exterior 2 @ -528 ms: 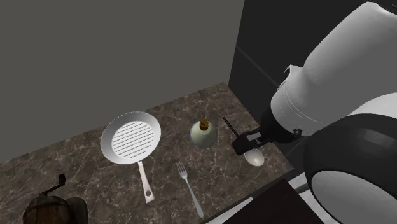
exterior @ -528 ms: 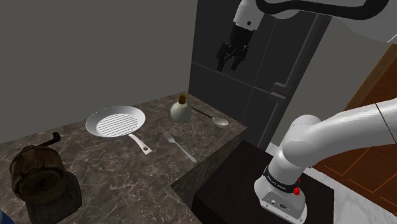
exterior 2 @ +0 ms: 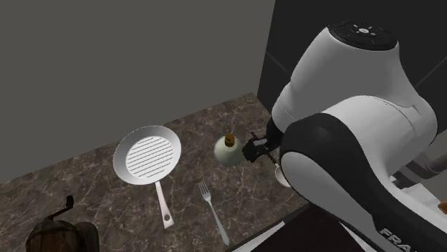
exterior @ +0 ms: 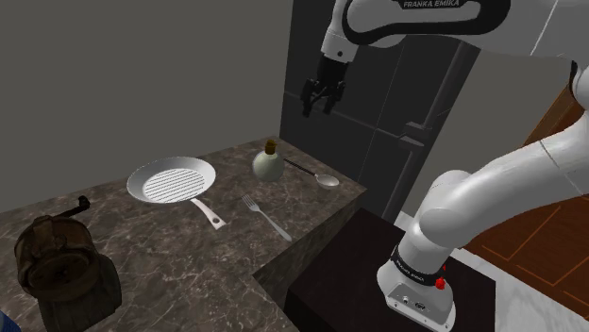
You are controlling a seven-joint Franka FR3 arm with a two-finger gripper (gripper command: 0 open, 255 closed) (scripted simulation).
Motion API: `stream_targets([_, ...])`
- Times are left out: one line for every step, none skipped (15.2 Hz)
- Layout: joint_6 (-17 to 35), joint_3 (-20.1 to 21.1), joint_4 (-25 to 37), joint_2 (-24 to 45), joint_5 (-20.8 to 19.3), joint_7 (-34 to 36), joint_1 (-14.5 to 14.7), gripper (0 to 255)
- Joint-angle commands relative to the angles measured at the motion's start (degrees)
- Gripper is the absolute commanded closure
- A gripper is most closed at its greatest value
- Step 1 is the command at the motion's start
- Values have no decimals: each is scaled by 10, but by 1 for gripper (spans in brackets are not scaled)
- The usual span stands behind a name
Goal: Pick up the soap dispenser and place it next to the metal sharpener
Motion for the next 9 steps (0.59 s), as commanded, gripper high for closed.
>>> stream_targets([33,2,5,40,0,2,0,0])
stream_targets([47,2,8,60,0,2,0,0])
stream_targets([61,2,12,79,0,2,0,0])
stream_targets([74,2,17,99,-1,2,0,0])
stream_targets([87,2,22,119,-1,2,0,0])
stream_targets([99,2,28,140,-1,2,-1,0])
stream_targets([111,2,35,161,-1,2,-1,0])
stream_targets([122,2,43,181,-1,2,-1,0])
stream_targets([133,2,51,203,-2,2,-1,0])
